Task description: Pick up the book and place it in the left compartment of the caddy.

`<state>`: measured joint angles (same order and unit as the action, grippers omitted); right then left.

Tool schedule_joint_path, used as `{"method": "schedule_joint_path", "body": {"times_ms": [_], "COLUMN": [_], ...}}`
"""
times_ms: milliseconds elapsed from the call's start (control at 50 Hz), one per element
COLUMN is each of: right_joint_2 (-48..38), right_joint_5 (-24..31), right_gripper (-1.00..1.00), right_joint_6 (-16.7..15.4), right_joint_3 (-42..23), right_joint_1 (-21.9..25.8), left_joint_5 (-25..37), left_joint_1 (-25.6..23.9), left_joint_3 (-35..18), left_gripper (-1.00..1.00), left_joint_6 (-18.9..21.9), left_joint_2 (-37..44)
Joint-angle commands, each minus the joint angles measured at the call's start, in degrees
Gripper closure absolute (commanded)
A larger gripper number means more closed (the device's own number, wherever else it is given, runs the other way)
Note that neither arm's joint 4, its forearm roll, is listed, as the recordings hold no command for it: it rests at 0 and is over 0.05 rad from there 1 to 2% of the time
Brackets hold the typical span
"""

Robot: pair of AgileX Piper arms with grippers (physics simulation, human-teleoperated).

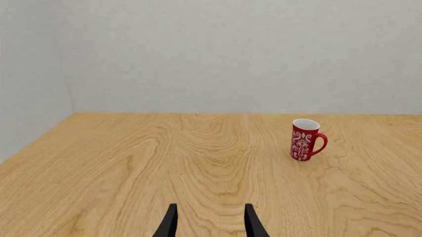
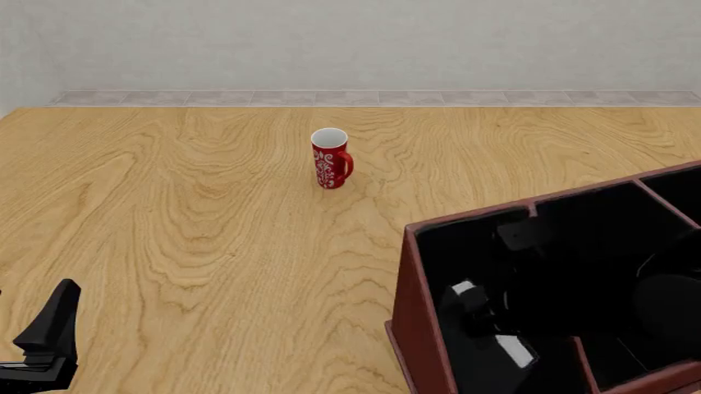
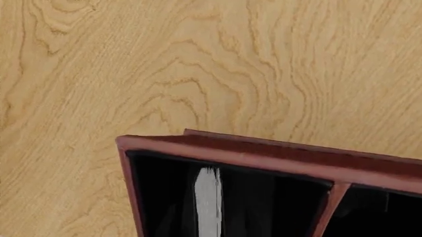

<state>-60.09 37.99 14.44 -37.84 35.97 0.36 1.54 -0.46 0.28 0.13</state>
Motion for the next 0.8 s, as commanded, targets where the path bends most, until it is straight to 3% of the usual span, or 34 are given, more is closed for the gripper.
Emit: {"method": "schedule_joint_path", "body": {"times_ms": [20,340,800], "right_joint_2": [0.17,1.35,12.66], "right_joint_5": [-0.02,1.31,13.24], "right_gripper": [-1.00,-1.00,-1.00], "right_joint_6": [0.83,0.73,-0.39], "right_joint_3": [0.15,-0.80,-5.85], "right_joint_1": [0.15,0.53,0.52], "left_joint_5": [-0.01,0.00,0.00], "left_joint_1": [0.00,0.01,0.00], "left_joint_3": [0.00,0.00,0.00], "left_gripper": [-1.00,-1.00,-1.00], "left_joint_6": [0.00,0.00,0.00], "left_joint_2": [0.00,0.00,0.00]}}
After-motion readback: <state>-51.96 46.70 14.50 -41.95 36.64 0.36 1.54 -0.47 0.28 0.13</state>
